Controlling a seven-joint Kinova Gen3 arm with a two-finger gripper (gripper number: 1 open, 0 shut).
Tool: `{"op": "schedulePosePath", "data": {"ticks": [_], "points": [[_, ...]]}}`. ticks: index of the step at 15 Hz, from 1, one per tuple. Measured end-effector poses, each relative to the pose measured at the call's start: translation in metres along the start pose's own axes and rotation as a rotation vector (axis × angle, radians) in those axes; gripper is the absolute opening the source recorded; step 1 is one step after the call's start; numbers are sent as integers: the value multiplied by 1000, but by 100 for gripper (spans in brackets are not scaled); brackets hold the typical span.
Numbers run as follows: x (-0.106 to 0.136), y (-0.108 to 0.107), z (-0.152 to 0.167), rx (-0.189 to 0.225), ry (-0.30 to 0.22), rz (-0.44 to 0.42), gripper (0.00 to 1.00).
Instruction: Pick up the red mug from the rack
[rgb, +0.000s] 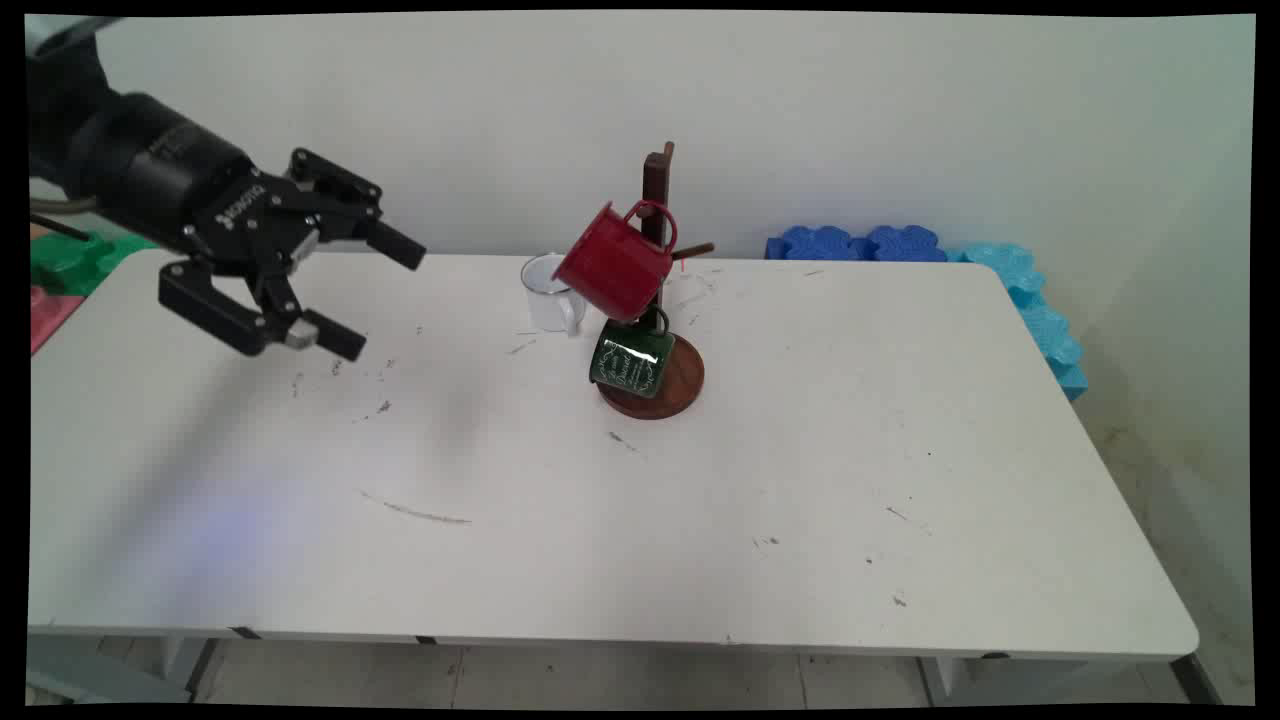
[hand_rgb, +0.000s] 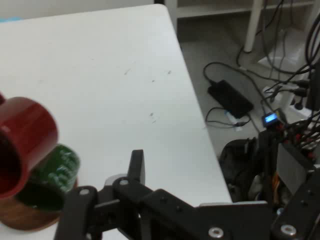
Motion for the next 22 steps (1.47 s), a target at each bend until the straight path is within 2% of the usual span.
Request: {"op": "schedulePosePath", "data": {"ticks": [6,12,17,22], "points": [[6,-21,-20,61,-53,42,100],[9,-43,-20,119,-124,100,100],[14,-60,-3,166,-156,118,100],[13,-74,30,188,-166,96,100]]}}
